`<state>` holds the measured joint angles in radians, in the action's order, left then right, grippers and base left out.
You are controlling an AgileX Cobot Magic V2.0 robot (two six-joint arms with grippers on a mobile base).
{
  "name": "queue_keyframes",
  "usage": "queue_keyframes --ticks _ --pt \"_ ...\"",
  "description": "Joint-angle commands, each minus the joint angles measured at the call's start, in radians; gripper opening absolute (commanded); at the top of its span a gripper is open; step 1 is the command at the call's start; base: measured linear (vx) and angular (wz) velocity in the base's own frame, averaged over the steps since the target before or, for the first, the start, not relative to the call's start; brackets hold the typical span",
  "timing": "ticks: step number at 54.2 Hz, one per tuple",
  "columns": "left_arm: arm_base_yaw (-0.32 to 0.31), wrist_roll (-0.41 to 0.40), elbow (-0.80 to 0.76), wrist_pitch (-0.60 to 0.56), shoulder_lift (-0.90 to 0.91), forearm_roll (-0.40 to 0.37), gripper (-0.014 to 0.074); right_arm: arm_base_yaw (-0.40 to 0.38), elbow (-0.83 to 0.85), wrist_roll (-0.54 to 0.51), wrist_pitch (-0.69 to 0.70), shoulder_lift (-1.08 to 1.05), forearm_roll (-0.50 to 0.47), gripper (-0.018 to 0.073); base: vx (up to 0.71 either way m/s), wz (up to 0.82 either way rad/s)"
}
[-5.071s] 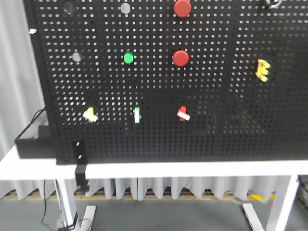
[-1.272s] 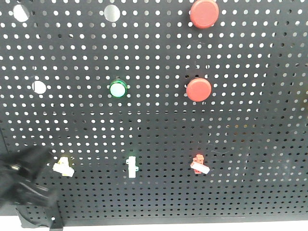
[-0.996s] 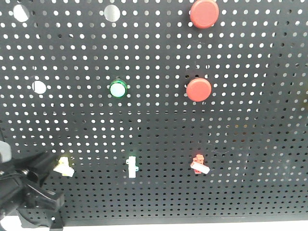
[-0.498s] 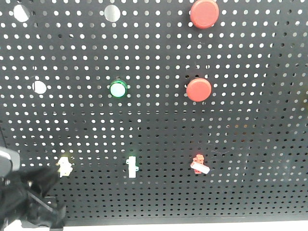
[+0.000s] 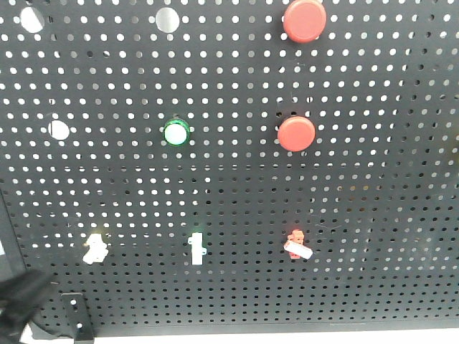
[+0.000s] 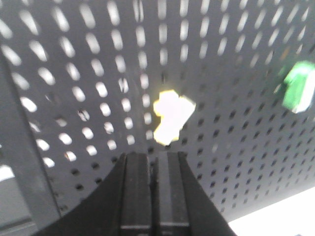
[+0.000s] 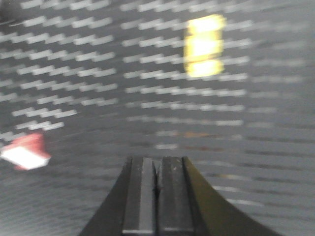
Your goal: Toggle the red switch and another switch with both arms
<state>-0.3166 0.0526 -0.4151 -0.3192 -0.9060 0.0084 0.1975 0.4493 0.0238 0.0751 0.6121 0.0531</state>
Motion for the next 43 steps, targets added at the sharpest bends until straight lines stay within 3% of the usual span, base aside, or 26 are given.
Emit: queue_keyframes --ticks 1,16,23,29,43 --pt "-0.007 -0.011 -0.025 -0.084 0.022 -0.008 0.0002 0.077 0.031 -0.001 0.190 0.088 0.003 -0.0006 0.00 0.00" --pt "-0.007 -0.011 -0.025 -0.082 0.018 -0.008 0.0002 0.264 0.032 0.032 0.473 0.368 -0.020 -0.0006 0.00 0.00" --pt "-0.007 -0.011 -0.025 -0.082 0.018 -0.008 0.0002 0.298 0.032 0.034 0.592 0.472 -0.098 -0.0006 0.00 0.00" --pt "-0.007 -0.011 -0.025 -0.082 0.018 -0.008 0.0002 0.303 0.063 0.045 0.608 0.537 -0.124 -0.0006 0.00 0.00" --pt "-0.007 -0.011 -0.025 -0.082 0.018 -0.008 0.0002 0.303 0.207 0.074 0.562 0.626 -0.038 -0.0006 0.00 0.00"
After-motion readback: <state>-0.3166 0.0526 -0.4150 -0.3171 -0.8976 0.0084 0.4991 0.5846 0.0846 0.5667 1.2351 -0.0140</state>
